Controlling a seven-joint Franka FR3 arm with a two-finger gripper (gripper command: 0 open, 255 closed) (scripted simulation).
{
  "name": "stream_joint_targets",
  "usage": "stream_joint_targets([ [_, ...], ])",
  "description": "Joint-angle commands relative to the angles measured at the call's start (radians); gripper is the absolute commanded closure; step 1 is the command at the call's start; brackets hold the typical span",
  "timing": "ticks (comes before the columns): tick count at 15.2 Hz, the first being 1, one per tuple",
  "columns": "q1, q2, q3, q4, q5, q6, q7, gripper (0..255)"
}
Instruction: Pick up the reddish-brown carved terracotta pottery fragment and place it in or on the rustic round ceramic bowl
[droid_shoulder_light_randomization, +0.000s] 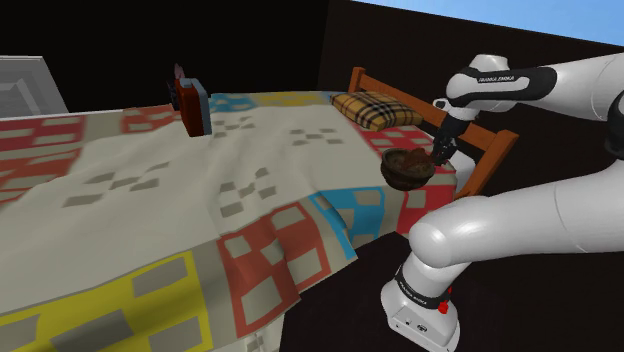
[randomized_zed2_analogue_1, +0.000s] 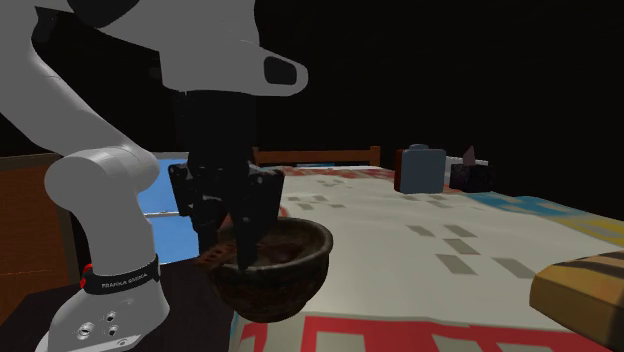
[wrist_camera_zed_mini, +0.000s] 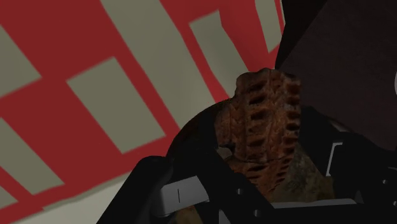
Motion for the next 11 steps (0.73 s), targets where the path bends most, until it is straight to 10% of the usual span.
stream_joint_targets([
  [1,-0.001,-0.009,0.013,0.019,0.006,-0.028,0.0,255],
  [11,0.004,-0.027,0.068,0.132,0.04,-0.163,-0.005,255],
])
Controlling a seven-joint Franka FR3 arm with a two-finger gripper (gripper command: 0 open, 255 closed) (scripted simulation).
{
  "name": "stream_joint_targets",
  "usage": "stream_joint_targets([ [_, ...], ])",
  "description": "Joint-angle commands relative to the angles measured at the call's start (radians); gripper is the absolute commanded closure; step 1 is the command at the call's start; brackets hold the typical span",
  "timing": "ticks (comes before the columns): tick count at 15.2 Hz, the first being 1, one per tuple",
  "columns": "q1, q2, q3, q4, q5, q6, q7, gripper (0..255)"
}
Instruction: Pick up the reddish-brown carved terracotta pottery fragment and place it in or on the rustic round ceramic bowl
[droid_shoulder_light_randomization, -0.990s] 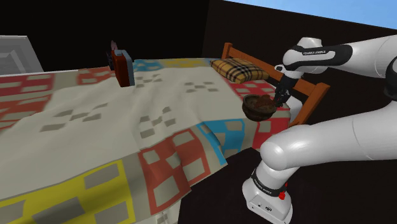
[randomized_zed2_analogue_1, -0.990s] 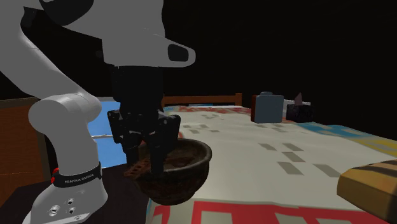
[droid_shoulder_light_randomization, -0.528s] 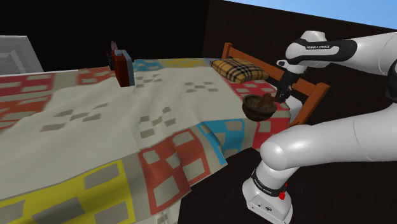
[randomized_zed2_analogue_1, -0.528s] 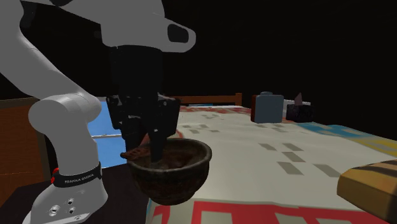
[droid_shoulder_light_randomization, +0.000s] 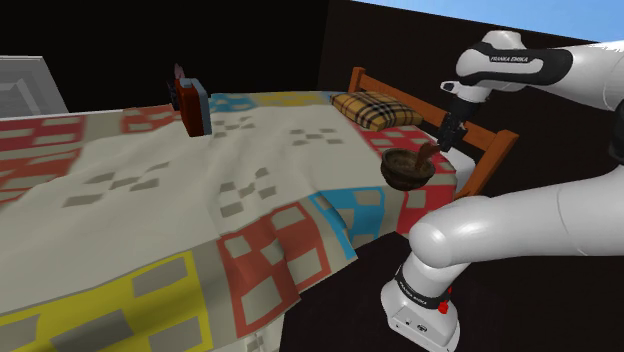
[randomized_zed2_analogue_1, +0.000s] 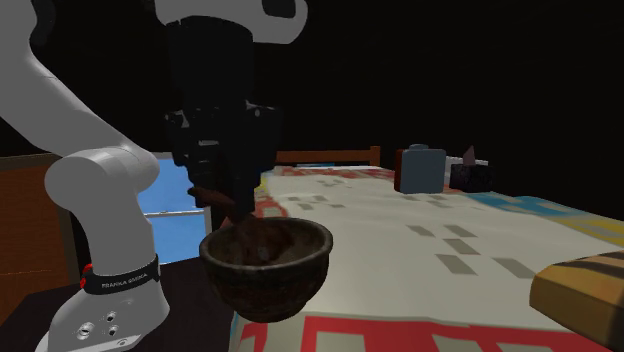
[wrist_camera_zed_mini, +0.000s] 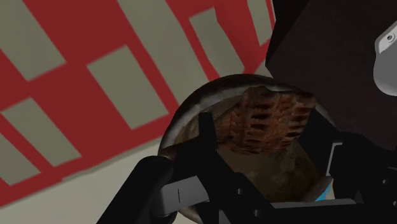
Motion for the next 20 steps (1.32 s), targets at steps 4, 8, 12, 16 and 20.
stream_joint_targets([
  [4,0.005,-0.001,0.024,0.065,0.017,-0.067,-0.004,255],
  [8,0.01,0.003,0.04,0.118,0.031,-0.118,-0.008,255],
  [12,0.004,-0.049,0.126,0.082,0.055,-0.155,0.064,255],
  [16,0.001,-0.08,0.165,0.034,0.066,-0.147,0.107,255],
  [20,-0.005,-0.086,0.151,-0.022,0.052,-0.098,0.11,255],
])
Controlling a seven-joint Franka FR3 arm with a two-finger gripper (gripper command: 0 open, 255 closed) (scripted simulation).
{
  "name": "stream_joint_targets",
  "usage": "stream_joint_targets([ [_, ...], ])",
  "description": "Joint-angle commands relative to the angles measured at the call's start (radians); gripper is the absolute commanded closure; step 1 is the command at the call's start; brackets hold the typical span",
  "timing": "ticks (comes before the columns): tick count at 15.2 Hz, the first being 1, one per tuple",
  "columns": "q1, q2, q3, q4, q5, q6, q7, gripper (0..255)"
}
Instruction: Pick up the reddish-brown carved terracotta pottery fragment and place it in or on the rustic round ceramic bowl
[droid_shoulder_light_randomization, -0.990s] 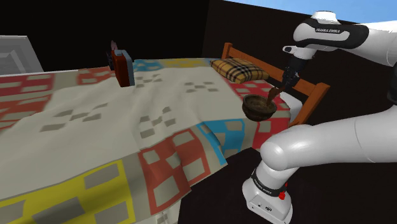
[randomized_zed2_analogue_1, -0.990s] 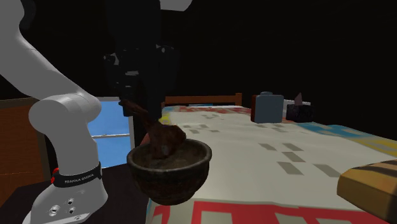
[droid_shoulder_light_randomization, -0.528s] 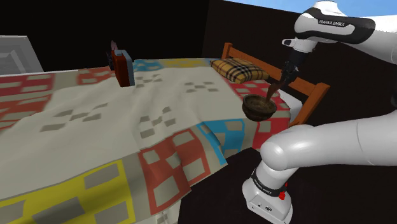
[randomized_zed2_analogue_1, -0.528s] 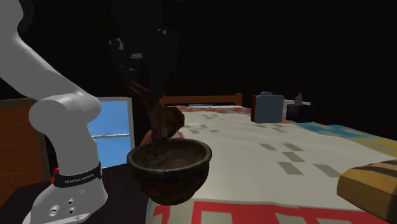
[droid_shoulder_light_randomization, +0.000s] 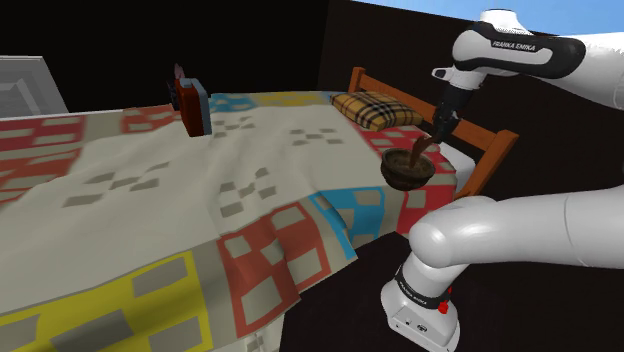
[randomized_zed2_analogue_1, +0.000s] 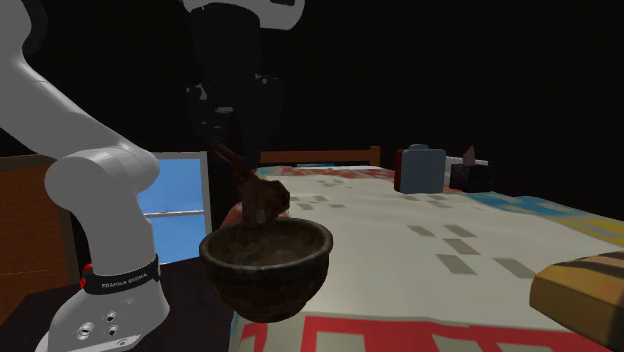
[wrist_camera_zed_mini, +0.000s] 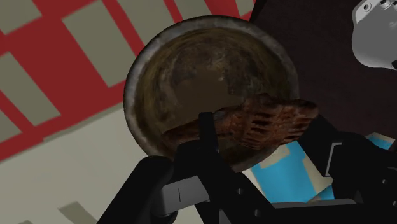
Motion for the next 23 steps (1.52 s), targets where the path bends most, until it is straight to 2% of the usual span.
stream_joint_targets([
  [1,-0.004,-0.004,-0.008,-0.029,-0.008,0.025,0.001,255],
  [9,-0.015,-0.003,-0.047,-0.138,-0.04,0.137,0.007,255],
  [17,-0.015,-0.003,-0.047,-0.138,-0.04,0.137,0.007,255],
  [18,-0.014,-0.002,-0.046,-0.136,-0.039,0.136,0.007,0],
  [23,-0.015,-0.003,-0.047,-0.138,-0.04,0.137,0.007,0],
])
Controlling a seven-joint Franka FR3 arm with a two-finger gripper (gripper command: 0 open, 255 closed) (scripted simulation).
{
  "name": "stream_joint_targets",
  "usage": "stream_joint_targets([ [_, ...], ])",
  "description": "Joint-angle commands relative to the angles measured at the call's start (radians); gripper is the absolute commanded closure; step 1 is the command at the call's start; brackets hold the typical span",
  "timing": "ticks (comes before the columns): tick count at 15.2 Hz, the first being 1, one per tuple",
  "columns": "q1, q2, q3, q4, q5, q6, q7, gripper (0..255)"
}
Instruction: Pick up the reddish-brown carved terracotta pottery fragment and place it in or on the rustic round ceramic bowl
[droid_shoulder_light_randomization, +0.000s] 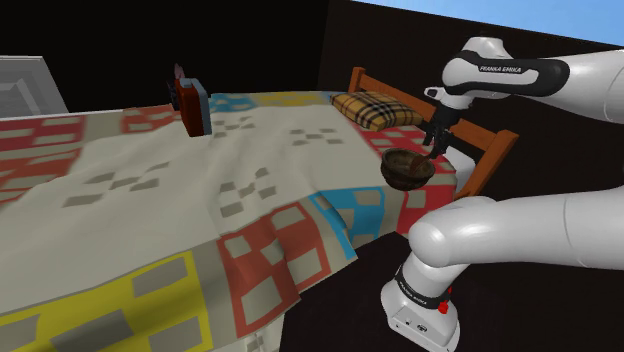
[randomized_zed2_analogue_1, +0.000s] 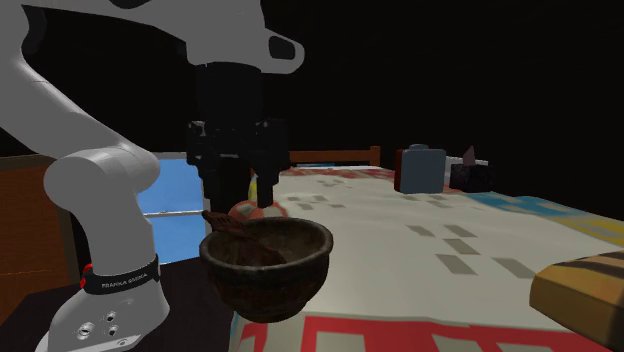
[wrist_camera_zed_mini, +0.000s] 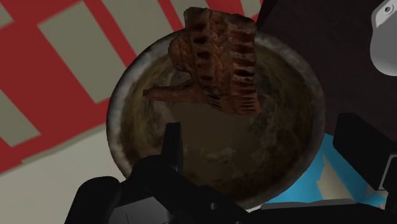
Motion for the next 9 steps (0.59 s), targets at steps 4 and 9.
stream_joint_targets([
  [4,0.011,0.0,0.04,0.12,0.034,-0.122,-0.009,0],
  [9,0.011,0.0,0.04,0.12,0.034,-0.122,-0.009,0],
])
